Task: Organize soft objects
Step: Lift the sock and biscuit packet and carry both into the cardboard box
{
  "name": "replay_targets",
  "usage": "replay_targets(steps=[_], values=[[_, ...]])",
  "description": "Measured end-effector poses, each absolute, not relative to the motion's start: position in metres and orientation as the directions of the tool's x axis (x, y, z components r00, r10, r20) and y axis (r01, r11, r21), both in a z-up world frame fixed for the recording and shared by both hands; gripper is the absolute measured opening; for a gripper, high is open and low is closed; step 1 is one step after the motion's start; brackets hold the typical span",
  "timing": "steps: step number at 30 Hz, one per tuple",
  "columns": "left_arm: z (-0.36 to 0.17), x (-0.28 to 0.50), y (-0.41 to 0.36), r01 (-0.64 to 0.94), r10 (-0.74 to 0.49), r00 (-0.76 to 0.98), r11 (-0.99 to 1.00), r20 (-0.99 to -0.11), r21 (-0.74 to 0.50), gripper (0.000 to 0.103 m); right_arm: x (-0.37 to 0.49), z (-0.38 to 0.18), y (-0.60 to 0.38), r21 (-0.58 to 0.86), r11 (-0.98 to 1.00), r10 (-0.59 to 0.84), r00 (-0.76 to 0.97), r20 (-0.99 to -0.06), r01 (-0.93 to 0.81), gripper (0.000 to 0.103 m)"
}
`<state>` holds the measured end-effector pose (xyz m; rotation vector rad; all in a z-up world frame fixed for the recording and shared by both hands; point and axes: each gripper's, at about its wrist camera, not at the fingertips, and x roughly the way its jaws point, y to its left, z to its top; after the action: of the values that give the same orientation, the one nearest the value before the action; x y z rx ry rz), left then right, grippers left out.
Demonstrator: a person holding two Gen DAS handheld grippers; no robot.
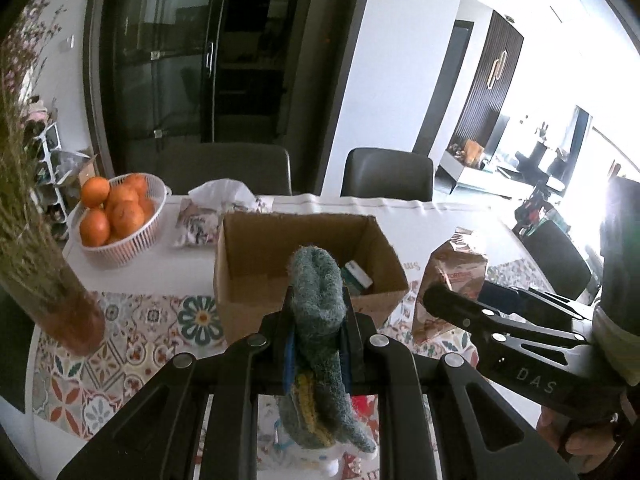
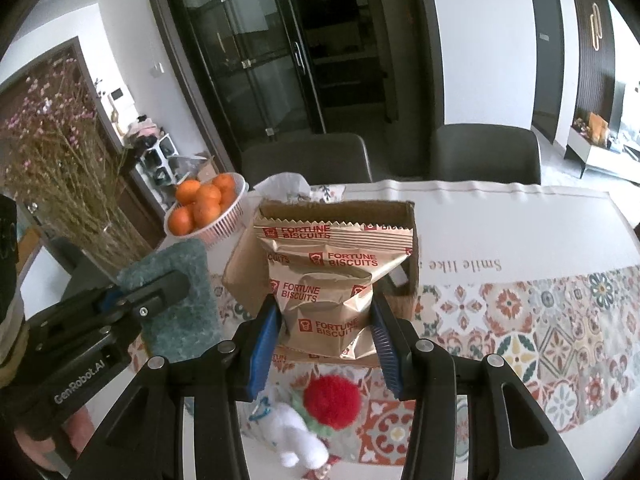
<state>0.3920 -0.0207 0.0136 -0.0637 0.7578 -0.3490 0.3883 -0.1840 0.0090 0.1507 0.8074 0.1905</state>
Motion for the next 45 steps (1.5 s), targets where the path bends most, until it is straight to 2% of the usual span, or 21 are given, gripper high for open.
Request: replay_targets(steps=[13,24,36,45], values=[[0.031,0.440,-0.030,0.300,-0.333,0.698,0.940,-0.634,-0.164,0.018,0.438,0.015,-0.191,0.221,0.966,0.255,0.669,-0.698,-0.138,0.046],[0.020,0.491,-0.039,0.328,-0.304,0.705,0.941,-0.640,-0.086,0.018,0.489,-0.007,-0.188,0.205,0.969,0.248,0.597,-0.763,-0.140,0.046],[-0.033,0.547,-0.044,0.318,-0.279,0.599,0.943,-0.751,-0.097,0.018,0.539,-0.063,-0.179,0.188,0.971,0.236,0.456,-0.858,-0.149,0.046],[-0.071,0.574,-0.057,0.327,-0.229,0.507,0.943,-0.831,-0.060,0.018,0.564,-0.102,-0.173,0.174,0.972,0.222,0.361,-0.906,-0.161,0.046]])
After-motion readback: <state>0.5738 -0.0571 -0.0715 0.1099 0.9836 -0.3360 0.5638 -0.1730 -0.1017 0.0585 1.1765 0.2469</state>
